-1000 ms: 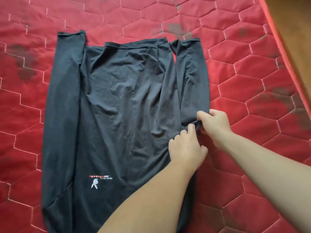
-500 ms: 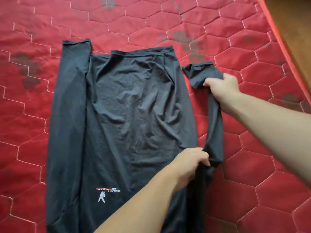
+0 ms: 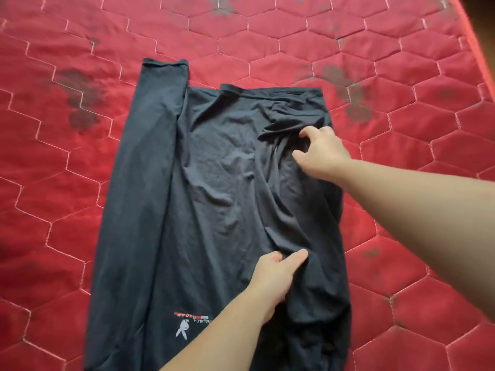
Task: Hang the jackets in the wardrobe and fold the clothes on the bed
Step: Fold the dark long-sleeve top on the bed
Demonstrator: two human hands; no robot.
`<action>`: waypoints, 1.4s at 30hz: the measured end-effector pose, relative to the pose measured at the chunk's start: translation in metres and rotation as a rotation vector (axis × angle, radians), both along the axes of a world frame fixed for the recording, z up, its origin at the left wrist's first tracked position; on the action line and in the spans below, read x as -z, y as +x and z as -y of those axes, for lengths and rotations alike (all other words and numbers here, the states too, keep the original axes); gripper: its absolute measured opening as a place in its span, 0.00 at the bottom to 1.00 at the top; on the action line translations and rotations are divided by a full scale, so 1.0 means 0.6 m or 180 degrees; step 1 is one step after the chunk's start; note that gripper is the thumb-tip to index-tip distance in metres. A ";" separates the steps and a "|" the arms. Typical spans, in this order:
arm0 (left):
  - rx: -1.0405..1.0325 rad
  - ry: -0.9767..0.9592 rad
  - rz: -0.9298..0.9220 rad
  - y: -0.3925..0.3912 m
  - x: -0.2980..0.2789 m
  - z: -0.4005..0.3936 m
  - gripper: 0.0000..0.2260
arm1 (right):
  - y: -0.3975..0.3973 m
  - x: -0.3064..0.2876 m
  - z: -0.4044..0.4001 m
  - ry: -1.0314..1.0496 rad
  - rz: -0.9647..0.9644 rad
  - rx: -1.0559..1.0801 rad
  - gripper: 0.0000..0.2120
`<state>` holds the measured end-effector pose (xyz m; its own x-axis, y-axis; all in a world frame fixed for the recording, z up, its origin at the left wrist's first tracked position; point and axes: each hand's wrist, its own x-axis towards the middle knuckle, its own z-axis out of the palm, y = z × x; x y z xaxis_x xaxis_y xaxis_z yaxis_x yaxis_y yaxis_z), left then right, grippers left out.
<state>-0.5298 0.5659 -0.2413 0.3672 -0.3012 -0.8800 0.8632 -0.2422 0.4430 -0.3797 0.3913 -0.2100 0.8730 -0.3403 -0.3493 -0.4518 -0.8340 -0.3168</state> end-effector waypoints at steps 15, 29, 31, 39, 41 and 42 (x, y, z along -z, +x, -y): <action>0.0679 0.0323 0.0757 0.007 -0.017 -0.015 0.22 | 0.102 -0.027 -0.022 -0.0821 0.0202 -0.0216 0.23; 0.0435 0.2788 0.1741 0.285 -0.031 -0.393 0.28 | 0.084 -0.006 -0.427 0.0912 0.0615 -0.1151 0.05; 0.0186 0.2520 0.1729 0.269 -0.025 -0.407 0.21 | 0.086 0.005 -0.459 0.0854 0.0462 -0.1078 0.05; -0.0454 0.0968 0.1916 0.230 -0.032 -0.447 0.14 | 0.108 0.026 -0.573 -0.0333 -0.0054 -0.0849 0.23; -0.0577 0.0757 0.1897 0.225 -0.035 -0.460 0.16 | 0.109 0.026 -0.587 -0.0318 0.0106 -0.0819 0.15; -0.0660 0.0666 0.1849 0.223 -0.037 -0.467 0.19 | 0.109 0.026 -0.593 -0.0227 0.0254 -0.0715 0.13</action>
<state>-0.3960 0.8463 -0.2192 0.8330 -0.0168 -0.5530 0.5353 -0.2281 0.8133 -0.3141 0.7472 -0.2254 0.9534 -0.1558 -0.2583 -0.2284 -0.9322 -0.2807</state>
